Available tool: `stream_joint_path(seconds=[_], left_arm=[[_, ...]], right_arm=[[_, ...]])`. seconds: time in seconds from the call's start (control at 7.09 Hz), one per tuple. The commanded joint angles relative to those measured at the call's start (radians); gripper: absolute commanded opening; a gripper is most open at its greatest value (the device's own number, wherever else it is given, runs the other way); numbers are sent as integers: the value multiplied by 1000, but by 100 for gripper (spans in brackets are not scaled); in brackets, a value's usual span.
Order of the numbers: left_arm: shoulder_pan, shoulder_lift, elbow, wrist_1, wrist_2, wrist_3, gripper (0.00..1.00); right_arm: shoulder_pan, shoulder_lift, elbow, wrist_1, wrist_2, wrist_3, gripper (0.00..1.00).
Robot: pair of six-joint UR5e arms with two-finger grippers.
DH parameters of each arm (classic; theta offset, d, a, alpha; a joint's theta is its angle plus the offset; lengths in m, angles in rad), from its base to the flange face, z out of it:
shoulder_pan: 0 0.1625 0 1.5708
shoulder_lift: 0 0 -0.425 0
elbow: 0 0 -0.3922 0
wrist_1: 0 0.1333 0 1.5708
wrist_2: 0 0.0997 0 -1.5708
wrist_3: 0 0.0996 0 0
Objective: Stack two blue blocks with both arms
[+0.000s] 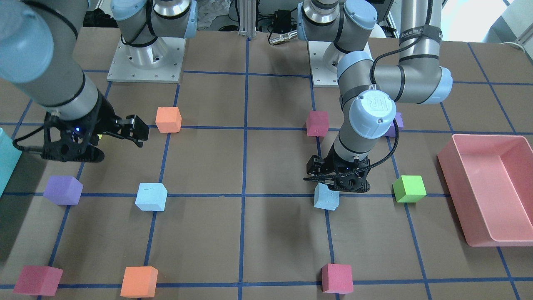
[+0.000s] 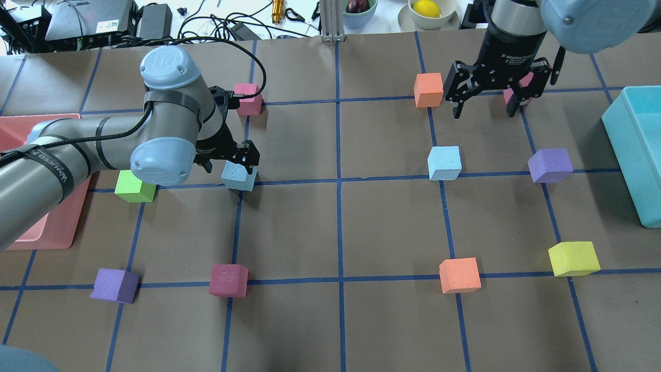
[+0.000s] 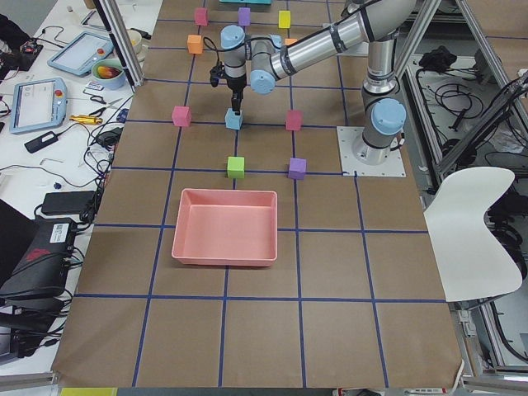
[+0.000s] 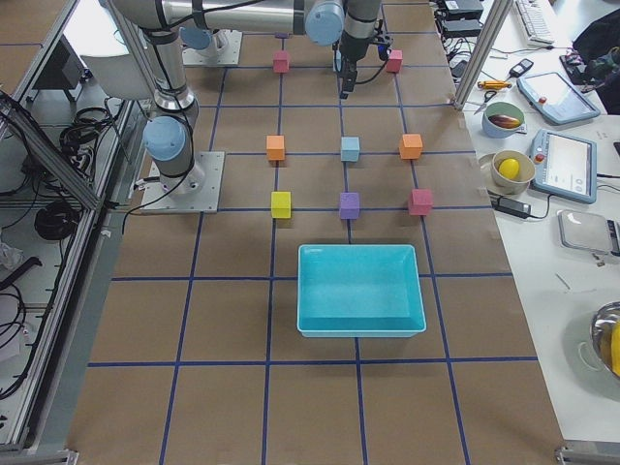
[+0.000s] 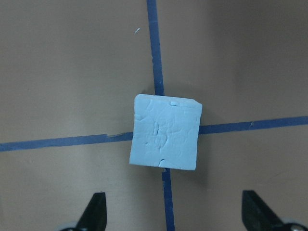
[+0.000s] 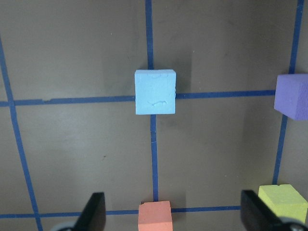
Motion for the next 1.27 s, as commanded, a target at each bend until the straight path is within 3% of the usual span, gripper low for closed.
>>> stream_joint_path(seconds=[0.0, 0.14, 0.42, 0.71, 0.99, 1.13], left_arm=[[0, -69, -15, 58, 0, -2, 100], [0, -80, -20, 87, 0, -2, 100], [0, -98, -42, 92, 0, -13, 100], [0, -114, -49, 157, -3, -10, 76], [0, -124, -47, 159, -2, -1, 75], [0, -126, -44, 161, -2, 1, 68]], right_arm=[[-1, 163, 0, -163, 2, -2, 100], [1, 195, 4, -165, 4, -17, 100], [-1, 245, 93, -275, 2, -16, 100], [-1, 266, 187, -358, 5, -13, 100], [-1, 286, 201, -427, 8, -10, 94], [-1, 286, 198, -455, 30, -1, 23]])
